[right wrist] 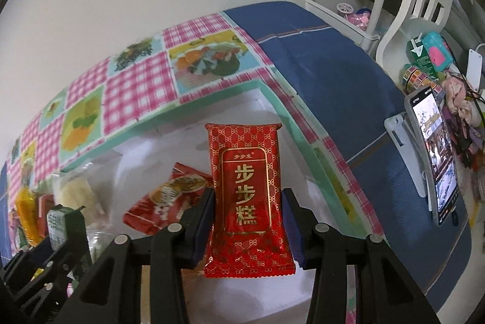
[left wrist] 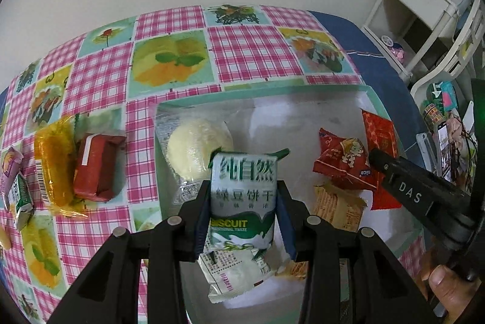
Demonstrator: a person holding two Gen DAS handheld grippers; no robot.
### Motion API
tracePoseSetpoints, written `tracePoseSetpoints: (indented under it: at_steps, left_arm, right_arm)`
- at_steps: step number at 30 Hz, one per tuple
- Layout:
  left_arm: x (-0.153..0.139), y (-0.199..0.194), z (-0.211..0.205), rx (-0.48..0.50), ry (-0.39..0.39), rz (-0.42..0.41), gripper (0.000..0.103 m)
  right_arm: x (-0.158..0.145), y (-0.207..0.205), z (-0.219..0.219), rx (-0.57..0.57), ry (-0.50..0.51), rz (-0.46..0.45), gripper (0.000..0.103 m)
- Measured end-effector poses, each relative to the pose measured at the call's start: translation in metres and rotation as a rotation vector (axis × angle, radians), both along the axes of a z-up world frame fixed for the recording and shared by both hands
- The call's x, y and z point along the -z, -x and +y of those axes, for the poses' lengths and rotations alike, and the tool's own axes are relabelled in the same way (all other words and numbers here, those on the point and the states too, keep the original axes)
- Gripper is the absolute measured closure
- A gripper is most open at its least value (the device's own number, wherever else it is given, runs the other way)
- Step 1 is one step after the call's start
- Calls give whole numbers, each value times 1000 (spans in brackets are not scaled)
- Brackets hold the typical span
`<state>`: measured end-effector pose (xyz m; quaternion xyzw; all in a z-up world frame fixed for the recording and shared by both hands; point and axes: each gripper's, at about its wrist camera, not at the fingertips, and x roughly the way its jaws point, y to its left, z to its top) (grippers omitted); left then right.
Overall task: Organize snacks
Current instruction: 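Open both tools to drop the packs into the tray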
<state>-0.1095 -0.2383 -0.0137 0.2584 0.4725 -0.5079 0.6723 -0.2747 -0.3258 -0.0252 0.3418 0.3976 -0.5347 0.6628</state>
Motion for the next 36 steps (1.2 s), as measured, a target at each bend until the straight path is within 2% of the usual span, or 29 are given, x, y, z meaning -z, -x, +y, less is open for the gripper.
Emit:
tracePoseSetpoints:
  at_steps: [5, 11, 13, 22, 29, 32, 35, 36]
  left_arm:
    - [-1, 5, 0, 19, 1, -6, 61]
    - [-7, 2, 5, 3, -16, -14, 58]
    - [-12, 0, 8, -14, -25, -35, 54]
    - [-20, -24, 31, -117, -72, -121, 47]
    - [-18, -44, 52, -182, -93, -111, 45]
    - [-20, -57, 61, -218, -89, -102, 32]
    - [-22, -71, 70, -257, -94, -111, 31]
    - [-22, -75, 73, -269, -97, -113, 28]
  right_arm:
    - [4, -6, 2, -16, -13, 38, 55]
    - [-13, -14, 10, -45, 31, 68, 54]
    - [-20, -17, 14, -55, 35, 67, 54]
    - [-33, -33, 40, -116, 8, 50, 54]
    - [-29, -49, 59, -172, -28, 53, 54]
    - [-29, -56, 67, -182, -38, 43, 48]
    - [-28, -63, 73, -190, -50, 36, 44]
    - [-28, -67, 77, -197, -53, 33, 41]
